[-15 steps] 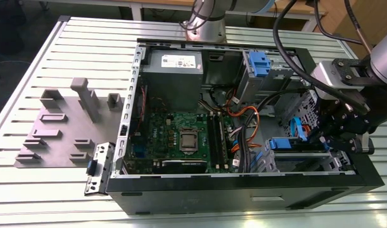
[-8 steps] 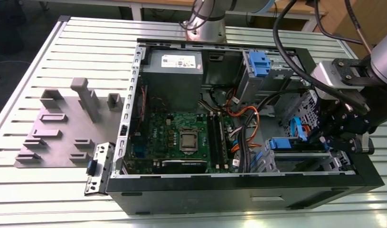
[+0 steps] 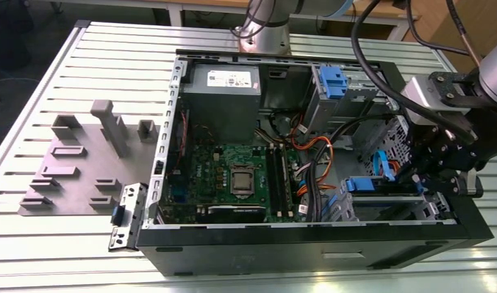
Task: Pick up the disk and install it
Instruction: 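Insert the second disk wire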
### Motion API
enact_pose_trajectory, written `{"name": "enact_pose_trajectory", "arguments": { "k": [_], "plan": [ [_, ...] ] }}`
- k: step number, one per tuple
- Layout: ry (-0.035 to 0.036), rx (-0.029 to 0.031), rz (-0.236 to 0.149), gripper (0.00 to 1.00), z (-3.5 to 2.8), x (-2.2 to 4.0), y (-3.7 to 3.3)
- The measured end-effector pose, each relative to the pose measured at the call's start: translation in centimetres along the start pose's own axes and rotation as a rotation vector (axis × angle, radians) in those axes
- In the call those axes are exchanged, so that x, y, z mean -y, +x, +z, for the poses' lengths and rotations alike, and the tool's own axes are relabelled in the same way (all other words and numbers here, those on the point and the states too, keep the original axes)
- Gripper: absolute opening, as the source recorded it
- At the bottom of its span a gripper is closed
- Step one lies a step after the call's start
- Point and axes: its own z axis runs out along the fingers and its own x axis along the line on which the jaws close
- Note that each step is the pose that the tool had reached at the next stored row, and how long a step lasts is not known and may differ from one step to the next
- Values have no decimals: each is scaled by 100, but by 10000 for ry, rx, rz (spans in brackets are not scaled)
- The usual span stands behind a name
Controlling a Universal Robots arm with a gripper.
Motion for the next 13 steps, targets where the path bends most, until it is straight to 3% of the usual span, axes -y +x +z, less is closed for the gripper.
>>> {"name": "enact_pose_trajectory", "arguments": {
  "k": [5, 13],
  "plan": [
    [20, 3, 314, 17, 1, 4, 0],
    [20, 44, 324, 17, 10, 2, -1]
  ]
}}
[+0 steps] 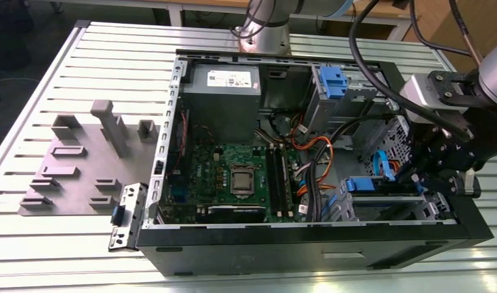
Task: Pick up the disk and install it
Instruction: 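Insert the second disk wire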
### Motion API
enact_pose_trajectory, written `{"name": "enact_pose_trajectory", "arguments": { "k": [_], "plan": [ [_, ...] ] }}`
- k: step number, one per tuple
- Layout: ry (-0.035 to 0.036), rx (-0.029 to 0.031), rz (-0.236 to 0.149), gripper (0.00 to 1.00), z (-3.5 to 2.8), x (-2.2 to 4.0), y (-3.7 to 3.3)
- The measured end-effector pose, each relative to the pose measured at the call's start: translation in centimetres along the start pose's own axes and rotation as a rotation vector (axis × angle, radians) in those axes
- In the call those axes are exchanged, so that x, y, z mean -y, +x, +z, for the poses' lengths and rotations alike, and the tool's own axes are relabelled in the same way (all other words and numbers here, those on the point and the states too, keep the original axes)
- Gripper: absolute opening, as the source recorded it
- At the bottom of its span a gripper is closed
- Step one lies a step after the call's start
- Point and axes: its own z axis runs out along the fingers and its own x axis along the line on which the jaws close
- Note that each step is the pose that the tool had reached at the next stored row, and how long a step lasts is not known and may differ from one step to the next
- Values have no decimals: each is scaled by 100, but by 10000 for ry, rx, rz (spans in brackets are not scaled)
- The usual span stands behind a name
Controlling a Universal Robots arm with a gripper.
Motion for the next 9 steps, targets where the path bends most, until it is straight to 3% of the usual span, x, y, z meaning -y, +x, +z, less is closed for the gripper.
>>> {"name": "enact_pose_trajectory", "arguments": {
  "k": [9],
  "plan": [
    [-1, 8, 0, 17, 15, -1, 1]
  ]
}}
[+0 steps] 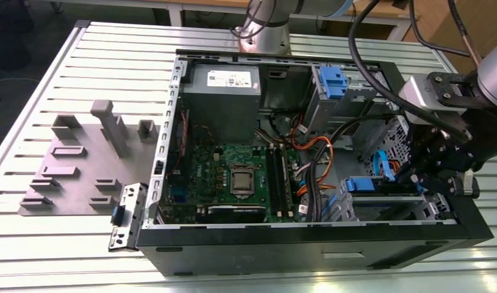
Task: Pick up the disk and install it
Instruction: 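Insert the second disk wire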
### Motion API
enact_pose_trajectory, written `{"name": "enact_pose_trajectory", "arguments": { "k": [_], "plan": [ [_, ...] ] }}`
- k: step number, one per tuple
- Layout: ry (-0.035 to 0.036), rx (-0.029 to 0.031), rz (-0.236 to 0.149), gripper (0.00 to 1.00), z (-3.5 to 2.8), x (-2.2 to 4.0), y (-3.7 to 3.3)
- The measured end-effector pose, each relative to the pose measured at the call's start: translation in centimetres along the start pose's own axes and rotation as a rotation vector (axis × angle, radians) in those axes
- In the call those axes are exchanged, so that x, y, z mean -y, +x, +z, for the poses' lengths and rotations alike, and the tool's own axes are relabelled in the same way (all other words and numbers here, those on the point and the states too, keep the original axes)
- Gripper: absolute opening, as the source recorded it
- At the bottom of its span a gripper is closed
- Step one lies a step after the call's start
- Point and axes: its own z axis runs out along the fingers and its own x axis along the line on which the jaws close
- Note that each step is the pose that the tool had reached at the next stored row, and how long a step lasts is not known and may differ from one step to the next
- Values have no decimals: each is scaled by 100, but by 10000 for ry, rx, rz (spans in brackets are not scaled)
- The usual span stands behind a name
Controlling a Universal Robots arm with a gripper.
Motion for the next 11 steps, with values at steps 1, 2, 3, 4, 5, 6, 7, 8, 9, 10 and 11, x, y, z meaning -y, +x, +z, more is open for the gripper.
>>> {"name": "enact_pose_trajectory", "arguments": {
  "k": [1, 2, 3, 4, 5, 6, 7, 8, 9, 10, 11],
  "plan": [
    [0, 2, 0, 17, 4, 0, 0],
    [0, 5, 0, 17, 12, 0, 1],
    [-1, 4, 0, 17, 17, 0, 1],
    [0, 1, 0, 17, 18, 0, 2],
    [0, 0, 0, 17, 18, 0, 2],
    [0, -1, 0, 17, 20, 0, 2],
    [-1, 4, -1, 17, 31, -1, 2],
    [0, 1, 0, 17, 45, -1, 3],
    [0, 1, -1, 17, 57, -1, 4],
    [0, -4, -1, 17, 59, -1, 5],
    [0, -4, 0, 17, 59, -1, 5]
  ]
}}
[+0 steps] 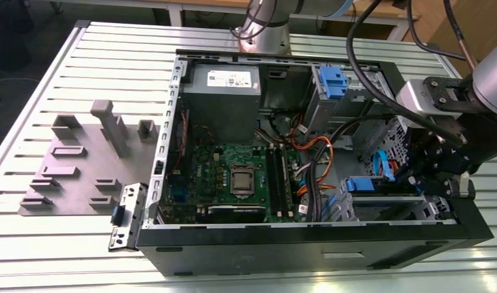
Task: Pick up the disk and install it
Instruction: 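Insert the second disk wire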
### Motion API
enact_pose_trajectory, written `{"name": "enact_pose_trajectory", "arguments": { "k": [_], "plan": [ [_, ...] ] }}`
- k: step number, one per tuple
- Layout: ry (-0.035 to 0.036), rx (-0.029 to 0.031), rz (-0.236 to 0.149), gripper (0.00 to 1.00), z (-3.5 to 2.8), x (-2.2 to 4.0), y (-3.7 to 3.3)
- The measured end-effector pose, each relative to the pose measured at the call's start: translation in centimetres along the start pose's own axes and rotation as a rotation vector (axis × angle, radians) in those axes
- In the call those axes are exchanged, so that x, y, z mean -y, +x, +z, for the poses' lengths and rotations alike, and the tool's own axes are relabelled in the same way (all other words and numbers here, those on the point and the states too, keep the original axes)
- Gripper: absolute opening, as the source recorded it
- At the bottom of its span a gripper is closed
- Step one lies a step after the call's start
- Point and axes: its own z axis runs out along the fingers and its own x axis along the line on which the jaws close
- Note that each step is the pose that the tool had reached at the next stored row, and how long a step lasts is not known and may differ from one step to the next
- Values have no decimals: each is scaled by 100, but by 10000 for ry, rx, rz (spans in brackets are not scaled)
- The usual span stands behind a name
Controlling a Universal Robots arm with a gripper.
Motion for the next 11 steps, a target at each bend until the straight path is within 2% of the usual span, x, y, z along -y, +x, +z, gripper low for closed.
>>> {"name": "enact_pose_trajectory", "arguments": {
  "k": [7, 8, 9, 11],
  "plan": [
    [-1, 9, 1, 17, 6, 0, 0],
    [-2, 12, 1, 18, 8, 0, 0],
    [-1, 12, 1, 24, 8, 0, 0],
    [0, 7, 1, 24, 6, 0, 1]
  ]
}}
